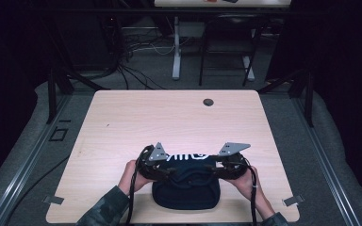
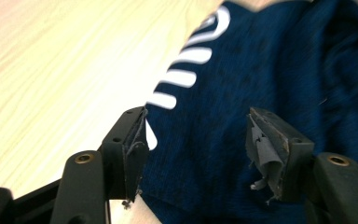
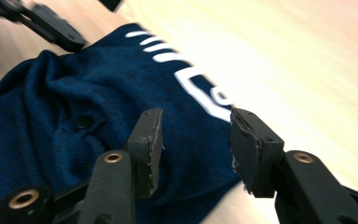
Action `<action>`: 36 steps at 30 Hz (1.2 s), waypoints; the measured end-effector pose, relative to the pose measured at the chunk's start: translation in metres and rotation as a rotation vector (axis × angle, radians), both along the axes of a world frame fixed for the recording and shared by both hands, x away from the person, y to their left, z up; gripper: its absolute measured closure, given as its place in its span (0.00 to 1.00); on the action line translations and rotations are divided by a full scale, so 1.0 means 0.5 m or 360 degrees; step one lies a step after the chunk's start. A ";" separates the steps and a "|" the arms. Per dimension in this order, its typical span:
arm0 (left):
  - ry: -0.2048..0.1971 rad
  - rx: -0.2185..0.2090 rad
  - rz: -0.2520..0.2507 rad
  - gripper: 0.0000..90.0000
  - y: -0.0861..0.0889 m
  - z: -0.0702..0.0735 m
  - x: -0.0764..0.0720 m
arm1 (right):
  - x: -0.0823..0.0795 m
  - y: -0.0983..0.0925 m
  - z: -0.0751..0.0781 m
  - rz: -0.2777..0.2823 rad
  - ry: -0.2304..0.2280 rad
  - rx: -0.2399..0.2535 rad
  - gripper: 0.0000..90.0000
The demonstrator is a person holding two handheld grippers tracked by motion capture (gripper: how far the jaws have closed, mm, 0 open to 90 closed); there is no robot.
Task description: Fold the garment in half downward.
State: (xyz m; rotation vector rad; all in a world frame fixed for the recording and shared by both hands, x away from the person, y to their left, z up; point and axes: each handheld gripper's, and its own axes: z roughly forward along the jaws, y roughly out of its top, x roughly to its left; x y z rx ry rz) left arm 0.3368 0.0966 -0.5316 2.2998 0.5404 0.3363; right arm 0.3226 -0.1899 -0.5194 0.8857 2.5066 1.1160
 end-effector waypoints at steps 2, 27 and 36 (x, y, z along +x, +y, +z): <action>0.0004 0.0042 -0.0035 0.40 -0.003 -0.011 -0.006 | -0.001 0.003 -0.005 0.0002 0.0006 -0.0011 0.58; -0.0104 0.0161 0.0031 0.16 -0.003 -0.073 -0.056 | -0.016 0.033 -0.092 -0.0022 0.0168 -0.0229 0.16; -0.0098 0.0126 0.0043 0.12 0.000 -0.077 -0.050 | -0.010 0.034 -0.099 -0.0061 0.0170 -0.0234 0.08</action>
